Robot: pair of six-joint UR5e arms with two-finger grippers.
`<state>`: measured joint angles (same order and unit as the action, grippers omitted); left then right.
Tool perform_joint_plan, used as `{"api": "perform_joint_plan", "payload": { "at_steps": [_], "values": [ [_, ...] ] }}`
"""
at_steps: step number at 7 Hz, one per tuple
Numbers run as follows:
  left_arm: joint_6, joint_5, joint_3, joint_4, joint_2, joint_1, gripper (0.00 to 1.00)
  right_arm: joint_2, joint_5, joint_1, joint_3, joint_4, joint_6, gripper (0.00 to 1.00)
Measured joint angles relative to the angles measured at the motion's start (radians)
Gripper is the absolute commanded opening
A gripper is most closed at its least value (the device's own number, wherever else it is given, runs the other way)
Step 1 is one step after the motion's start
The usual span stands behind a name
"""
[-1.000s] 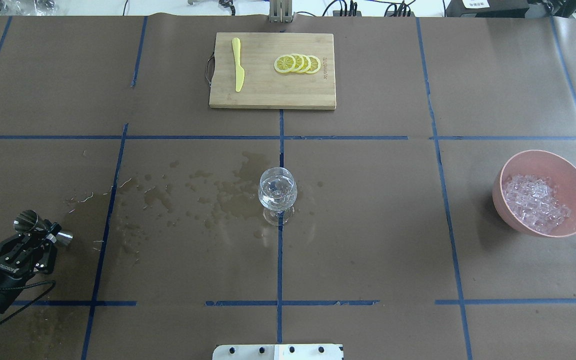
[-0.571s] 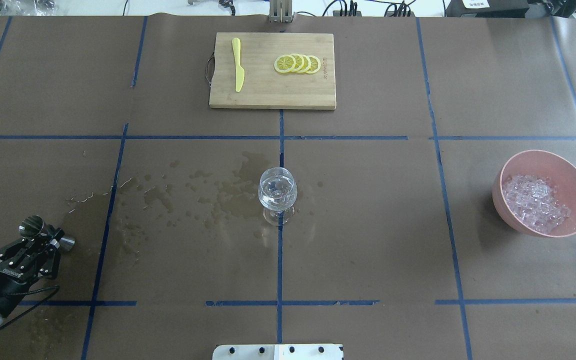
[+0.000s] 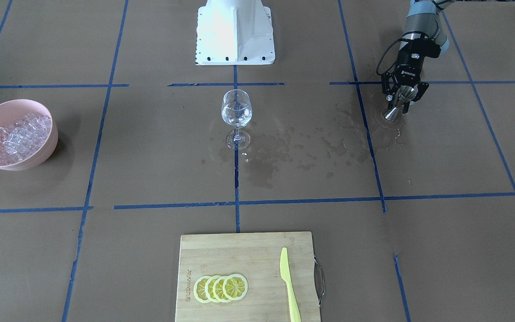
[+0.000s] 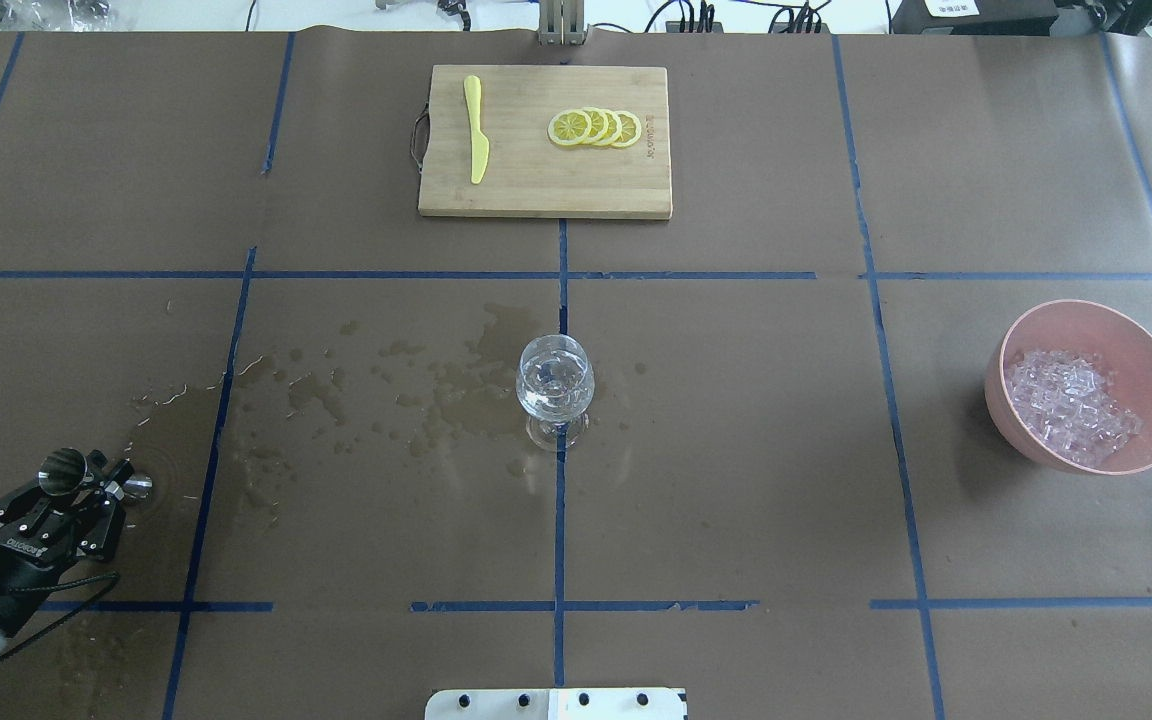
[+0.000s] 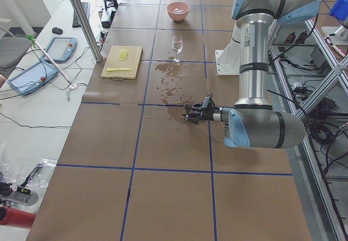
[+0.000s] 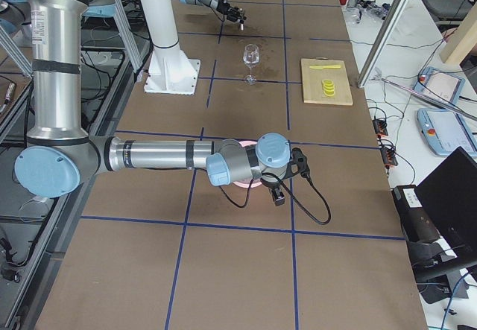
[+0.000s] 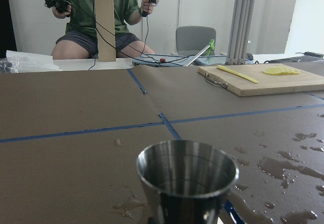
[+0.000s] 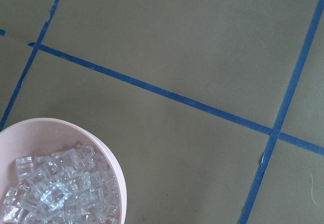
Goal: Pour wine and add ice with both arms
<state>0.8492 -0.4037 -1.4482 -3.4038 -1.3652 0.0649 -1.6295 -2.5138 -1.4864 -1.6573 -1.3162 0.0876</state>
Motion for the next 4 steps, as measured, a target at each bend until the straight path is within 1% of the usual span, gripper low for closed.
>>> {"api": "perform_joint_plan", "payload": {
  "at_steps": [1, 2, 4],
  "values": [
    [0.0, -0.002, 0.0, -0.005, 0.0, 0.0, 0.97, -0.002, 0.0, 0.0, -0.004, 0.0, 0.0, 1.0],
    [0.0, -0.017, 0.0, -0.018, 0.002, 0.003, 0.99, -0.006, 0.0, 0.0, -0.013, 0.0, -0.006, 1.0],
    [-0.002, -0.104, -0.006, -0.038, 0.034, 0.007, 0.99, -0.012, 0.0, 0.0, -0.028, 0.0, -0.032, 1.0]
  ]
}}
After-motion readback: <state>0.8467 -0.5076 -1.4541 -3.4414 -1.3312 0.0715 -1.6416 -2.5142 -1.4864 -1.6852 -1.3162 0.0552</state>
